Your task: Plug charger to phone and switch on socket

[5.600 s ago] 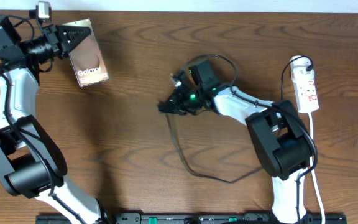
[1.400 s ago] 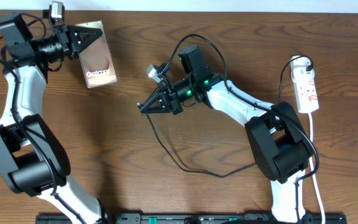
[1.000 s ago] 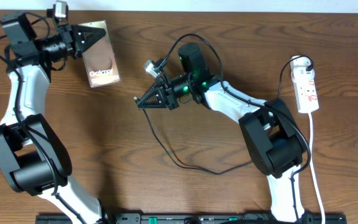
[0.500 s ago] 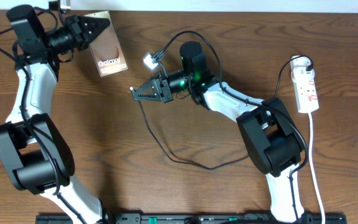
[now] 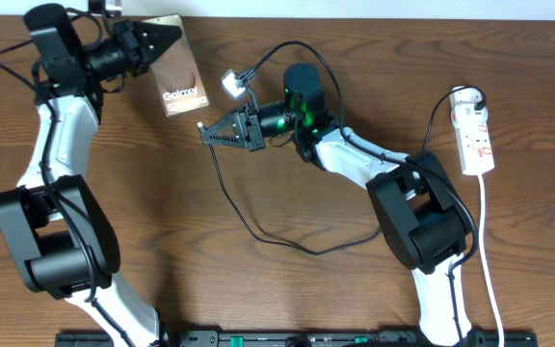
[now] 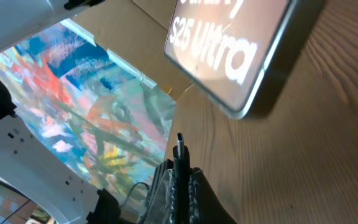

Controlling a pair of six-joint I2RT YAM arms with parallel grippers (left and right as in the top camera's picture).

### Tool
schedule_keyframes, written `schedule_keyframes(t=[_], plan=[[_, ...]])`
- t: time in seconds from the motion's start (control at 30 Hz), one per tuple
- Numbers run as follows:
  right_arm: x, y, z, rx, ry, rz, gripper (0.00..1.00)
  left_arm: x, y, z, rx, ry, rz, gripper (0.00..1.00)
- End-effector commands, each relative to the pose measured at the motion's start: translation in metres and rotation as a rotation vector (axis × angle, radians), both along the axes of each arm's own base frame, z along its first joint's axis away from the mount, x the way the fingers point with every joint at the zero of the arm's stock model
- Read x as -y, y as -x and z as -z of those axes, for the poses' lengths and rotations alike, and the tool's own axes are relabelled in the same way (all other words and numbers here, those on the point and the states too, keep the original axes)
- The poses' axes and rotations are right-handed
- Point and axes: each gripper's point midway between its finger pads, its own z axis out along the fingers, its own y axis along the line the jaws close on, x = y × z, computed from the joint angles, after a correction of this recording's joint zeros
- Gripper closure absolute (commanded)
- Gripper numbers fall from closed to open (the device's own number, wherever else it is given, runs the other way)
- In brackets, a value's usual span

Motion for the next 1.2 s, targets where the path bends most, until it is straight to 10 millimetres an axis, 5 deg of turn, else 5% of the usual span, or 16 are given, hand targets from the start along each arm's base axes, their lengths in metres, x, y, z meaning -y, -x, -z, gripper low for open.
schedule_keyframes(t=[0.0,0.5,0.83,1.17], plan=[[-0.003,0.001,-0.002,-0.01,-0.001,0.003,0.99,0.004,0.006,-0.019,0.036,0.001,0.018,0.92],[-0.003,0.0,-0.007,0.002,-0.017,0.006,0.99,0.003,-0.007,0.032,-0.047,0.032,0.054,0.93],[-0.004,-0.002,-0.006,-0.002,-0.014,0.019,0.99,0.001,-0.013,0.009,-0.026,0.079,0.037,0.93],[-0.005,-0.012,-0.005,-0.061,0.004,0.074,0.99,0.005,-0.007,0.006,-0.038,0.094,0.08,0.93]])
